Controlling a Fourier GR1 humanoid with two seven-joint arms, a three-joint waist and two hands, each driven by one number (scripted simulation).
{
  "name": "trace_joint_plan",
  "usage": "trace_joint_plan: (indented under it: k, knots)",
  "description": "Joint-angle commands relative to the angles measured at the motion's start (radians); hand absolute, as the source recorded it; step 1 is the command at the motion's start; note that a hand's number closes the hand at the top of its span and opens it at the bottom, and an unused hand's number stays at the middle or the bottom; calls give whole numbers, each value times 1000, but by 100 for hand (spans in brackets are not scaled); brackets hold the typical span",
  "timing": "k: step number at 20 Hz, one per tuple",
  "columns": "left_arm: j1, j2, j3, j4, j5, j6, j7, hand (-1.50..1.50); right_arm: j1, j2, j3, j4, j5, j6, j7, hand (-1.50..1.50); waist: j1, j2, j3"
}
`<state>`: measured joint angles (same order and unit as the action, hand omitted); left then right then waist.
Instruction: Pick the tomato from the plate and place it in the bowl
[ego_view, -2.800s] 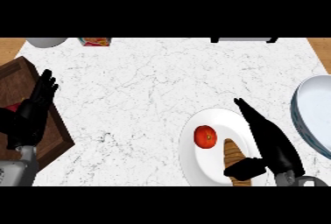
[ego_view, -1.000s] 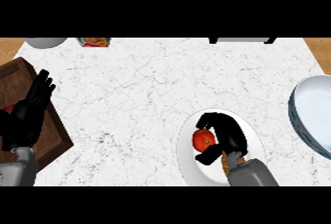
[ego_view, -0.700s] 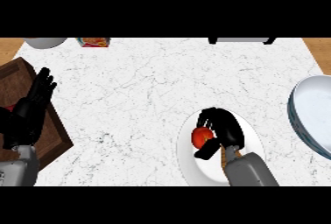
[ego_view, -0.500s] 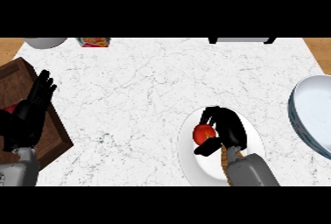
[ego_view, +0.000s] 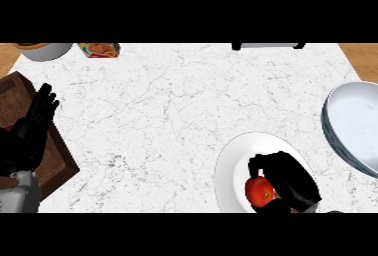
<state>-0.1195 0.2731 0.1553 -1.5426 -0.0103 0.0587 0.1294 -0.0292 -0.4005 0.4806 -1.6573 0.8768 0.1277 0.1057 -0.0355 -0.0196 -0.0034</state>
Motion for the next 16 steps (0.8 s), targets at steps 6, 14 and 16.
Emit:
trace_joint_plan:
  k: [6, 14, 16]
  knots:
    - [43, 2, 27, -20, 10, 7, 1, 0, 232, -306, -264, -583, -146, -39, -130, 150, -52, -5, 2]
    - [13, -8, 8, -39, -8, 18, 16, 0, 323, -353, -791, -724, -622, 81, -112, 150, -26, 9, 4]
    - [4, -4, -1, -13, -8, -5, -5, 0, 278, -341, -880, -668, -726, 124, -75, 150, 4, 15, 3]
